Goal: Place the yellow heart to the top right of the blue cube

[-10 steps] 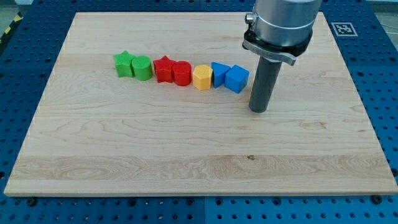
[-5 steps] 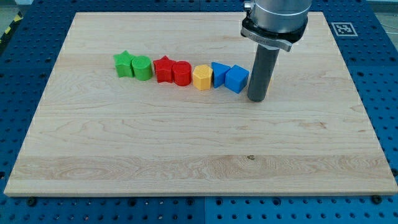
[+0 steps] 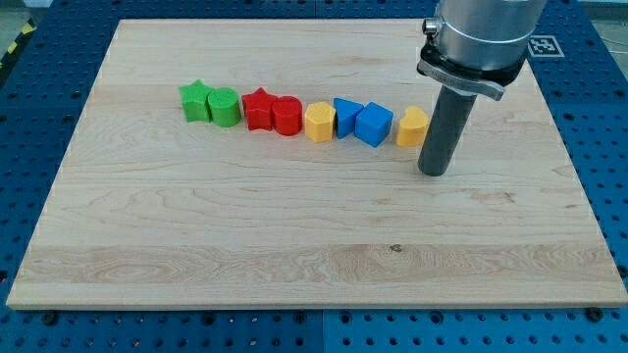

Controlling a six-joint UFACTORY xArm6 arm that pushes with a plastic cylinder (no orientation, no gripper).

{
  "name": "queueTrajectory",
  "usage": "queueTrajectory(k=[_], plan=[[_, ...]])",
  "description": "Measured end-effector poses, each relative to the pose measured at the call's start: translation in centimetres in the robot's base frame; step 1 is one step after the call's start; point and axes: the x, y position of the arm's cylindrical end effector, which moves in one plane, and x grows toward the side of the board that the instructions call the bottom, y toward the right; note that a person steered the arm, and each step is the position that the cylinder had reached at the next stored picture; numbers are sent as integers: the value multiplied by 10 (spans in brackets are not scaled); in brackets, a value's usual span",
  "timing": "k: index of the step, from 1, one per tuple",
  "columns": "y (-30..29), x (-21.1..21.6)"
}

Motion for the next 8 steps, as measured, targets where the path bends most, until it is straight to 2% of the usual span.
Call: queueTrajectory(k=[1,3,4,6,7,8], plan=[[-5,-29],[-6,-42],[23,-33],[47,-89],[28,-61],[27,-61]])
